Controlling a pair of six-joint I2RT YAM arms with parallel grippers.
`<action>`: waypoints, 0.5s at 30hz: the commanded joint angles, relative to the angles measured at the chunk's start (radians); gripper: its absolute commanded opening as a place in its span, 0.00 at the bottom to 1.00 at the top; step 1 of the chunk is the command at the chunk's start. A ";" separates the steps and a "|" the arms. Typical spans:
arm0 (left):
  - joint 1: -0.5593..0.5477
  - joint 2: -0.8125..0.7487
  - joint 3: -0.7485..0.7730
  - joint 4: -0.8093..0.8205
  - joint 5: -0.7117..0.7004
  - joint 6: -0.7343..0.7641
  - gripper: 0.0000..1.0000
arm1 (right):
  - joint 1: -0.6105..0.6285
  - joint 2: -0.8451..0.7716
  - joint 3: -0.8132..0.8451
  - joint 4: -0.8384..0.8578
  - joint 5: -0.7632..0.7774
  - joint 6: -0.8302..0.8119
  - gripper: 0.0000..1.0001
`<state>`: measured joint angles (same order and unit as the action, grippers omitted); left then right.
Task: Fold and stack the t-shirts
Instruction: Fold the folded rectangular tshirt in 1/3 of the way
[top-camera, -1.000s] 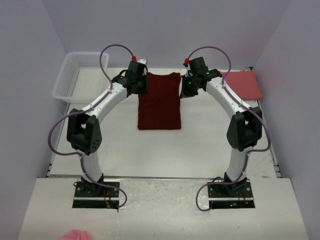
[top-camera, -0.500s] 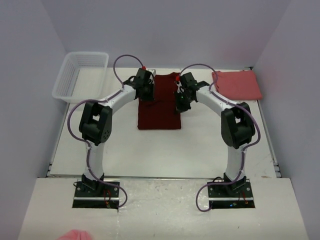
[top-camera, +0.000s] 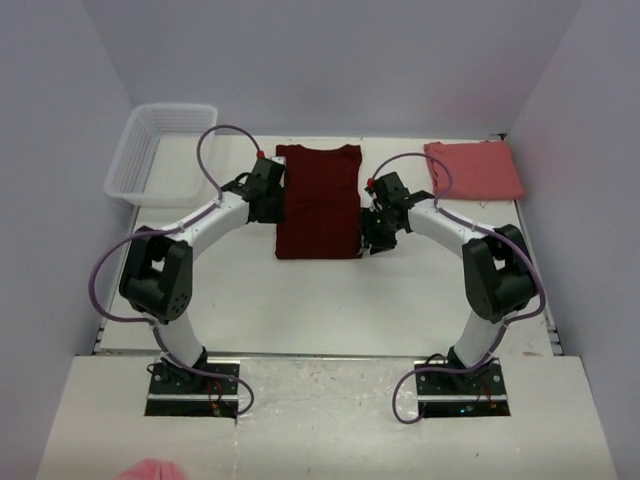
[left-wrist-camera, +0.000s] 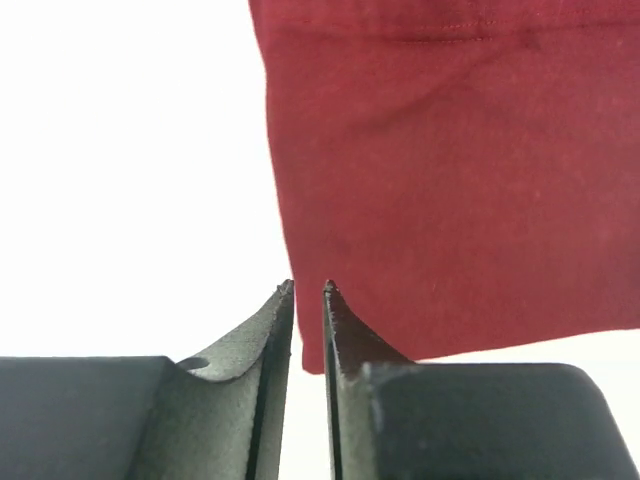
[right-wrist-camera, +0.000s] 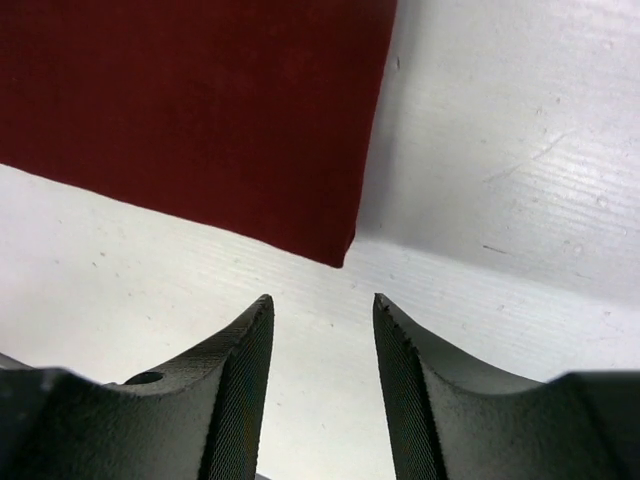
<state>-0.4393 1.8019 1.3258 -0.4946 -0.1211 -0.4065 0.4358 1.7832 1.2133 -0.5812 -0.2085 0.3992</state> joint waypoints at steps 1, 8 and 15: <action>0.001 -0.111 -0.059 0.031 -0.075 -0.023 0.19 | -0.003 -0.027 -0.020 0.078 -0.009 0.010 0.46; 0.001 -0.177 -0.168 0.054 -0.012 -0.075 0.23 | -0.003 0.044 0.018 0.089 -0.020 0.023 0.47; 0.001 -0.274 -0.220 0.060 -0.005 -0.104 0.24 | -0.002 0.091 0.040 0.093 -0.015 0.038 0.46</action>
<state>-0.4393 1.6154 1.1175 -0.4728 -0.1337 -0.4793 0.4355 1.8660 1.2121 -0.5110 -0.2127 0.4191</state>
